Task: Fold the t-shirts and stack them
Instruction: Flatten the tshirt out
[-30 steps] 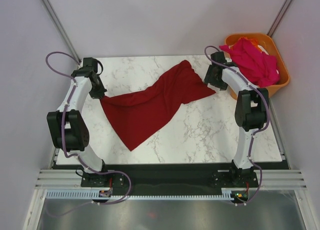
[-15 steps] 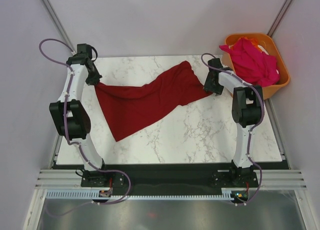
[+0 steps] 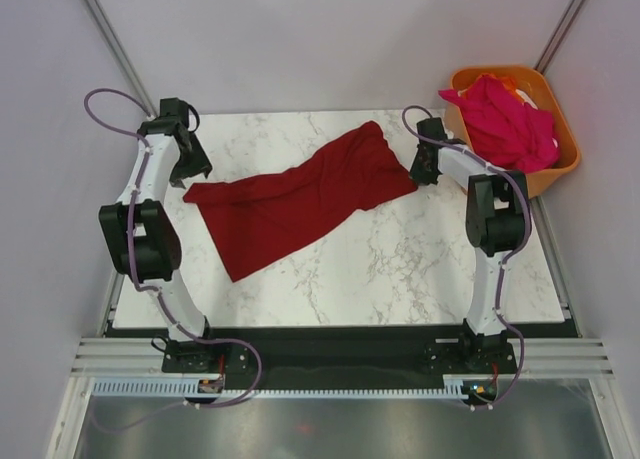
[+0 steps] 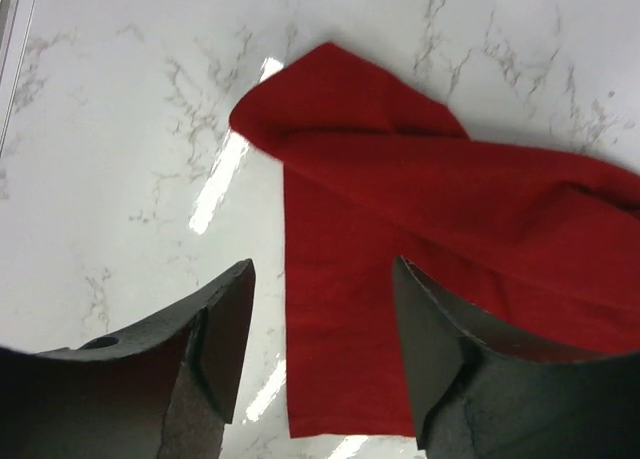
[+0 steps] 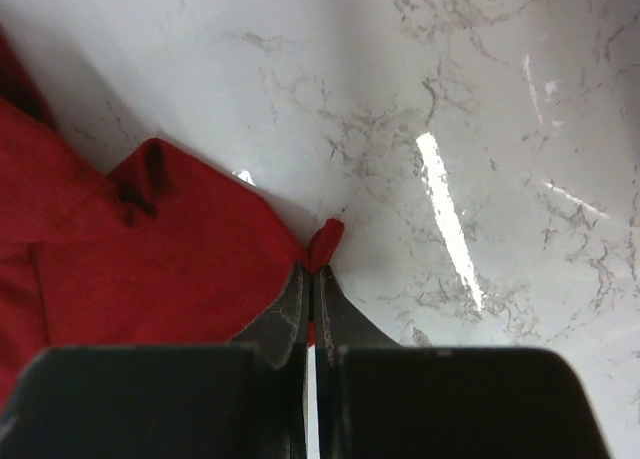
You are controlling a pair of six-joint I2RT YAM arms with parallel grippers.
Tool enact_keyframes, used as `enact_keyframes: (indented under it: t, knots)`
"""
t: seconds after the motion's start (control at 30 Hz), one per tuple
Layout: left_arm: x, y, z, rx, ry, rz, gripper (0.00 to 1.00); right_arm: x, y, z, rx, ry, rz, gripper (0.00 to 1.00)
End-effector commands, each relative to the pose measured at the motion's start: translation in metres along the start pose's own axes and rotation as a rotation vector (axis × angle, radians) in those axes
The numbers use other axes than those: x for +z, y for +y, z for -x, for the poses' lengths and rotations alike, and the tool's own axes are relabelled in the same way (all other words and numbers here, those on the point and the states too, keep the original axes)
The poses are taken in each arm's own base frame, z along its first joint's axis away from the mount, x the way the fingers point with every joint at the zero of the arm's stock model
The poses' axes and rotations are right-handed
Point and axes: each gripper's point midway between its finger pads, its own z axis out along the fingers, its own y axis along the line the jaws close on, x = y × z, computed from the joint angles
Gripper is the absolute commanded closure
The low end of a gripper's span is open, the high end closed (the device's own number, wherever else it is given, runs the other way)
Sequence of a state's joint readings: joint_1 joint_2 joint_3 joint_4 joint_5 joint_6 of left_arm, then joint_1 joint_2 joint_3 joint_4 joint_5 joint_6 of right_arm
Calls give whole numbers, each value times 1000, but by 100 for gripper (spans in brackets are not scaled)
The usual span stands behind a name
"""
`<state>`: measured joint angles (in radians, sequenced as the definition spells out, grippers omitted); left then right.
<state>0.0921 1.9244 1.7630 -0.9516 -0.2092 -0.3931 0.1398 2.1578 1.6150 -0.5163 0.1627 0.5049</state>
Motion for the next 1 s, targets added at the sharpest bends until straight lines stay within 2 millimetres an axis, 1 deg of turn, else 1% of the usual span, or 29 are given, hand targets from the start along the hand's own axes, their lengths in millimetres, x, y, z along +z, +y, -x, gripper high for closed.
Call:
enact_keyframes:
  t: [0.0, 0.03, 0.07, 0.1, 0.13, 0.17, 0.2, 0.23, 0.27, 0.3, 0.33, 0.37, 0.4, 0.47, 0.57, 0.63, 0.7, 0.77, 0.83, 0.87, 0.9, 0.93, 0.97]
  knots:
    - [-53, 13, -16, -63, -47, -14, 34, -9, 9, -20, 12, 48, 61, 100]
    - [-54, 9, -39, -66, 0, -39, 33, -12, 12, -17, 17, 42, 75, 100]
    - [-75, 9, -44, -79, -29, -79, 32, -16, 15, -14, 20, 36, 89, 100]
    - [-74, 10, -67, -66, 10, -84, 32, -19, 19, -12, 21, 34, 106, 100]
    - [-79, 6, -78, -93, 31, -122, 34, -25, 22, -9, 23, 26, 120, 100]
    - [-98, 6, -86, -118, 14, -176, 35, -28, 23, -7, 23, 21, 129, 100]
    - [-93, 8, -110, -134, 72, -183, 36, -31, 23, -7, 23, 22, 134, 100]
    - [-101, -6, -125, -192, 124, -270, 40, -33, 25, -6, 26, 17, 146, 100]
    - [-114, -10, -134, -222, 130, -331, 44, -39, 26, -2, 27, 2, 155, 100]
    - [-111, -13, -159, -233, 182, -347, 45, -42, 27, -2, 29, 1, 161, 100]
    - [-116, -18, -173, -201, 199, -369, 45, -48, 30, 2, 31, -9, 174, 100]
    - [-117, -18, -182, -184, 204, -376, 45, -51, 30, 3, 32, -13, 181, 100]
    - [-121, -18, -198, -156, 211, -387, 45, -54, 31, 6, 33, -19, 188, 100]
    - [-116, -13, -209, -151, 231, -374, 45, -62, 32, 11, 33, -36, 201, 100]
    - [-97, -9, -227, -144, 310, -318, 45, -74, 30, 18, 43, -56, 217, 100]
    - [-85, -10, -242, -119, 376, -279, 45, -82, 29, 24, 50, -75, 224, 100]
    - [-77, -9, -258, -90, 432, -245, 45, -86, 29, 26, 62, -72, 249, 100]
    - [-64, -5, -274, -77, 505, -190, 45, -90, 28, 30, 76, -77, 273, 100]
    - [-57, -4, -284, -61, 552, -156, 45, -92, 27, 34, 97, -80, 296, 100]
    - [-55, 1, -293, -56, 571, -141, 45, -92, 28, 36, 101, -81, 309, 100]
    - [-35, 10, -274, -312, 435, 44, 33, -93, 31, 36, 103, -71, 331, 100]
    - [-33, 9, -271, -325, 414, 33, 25, -91, 29, 36, 112, -65, 336, 100]
    - [-31, 10, -273, -326, 409, 35, 12, -92, 30, 38, 115, -68, 348, 100]
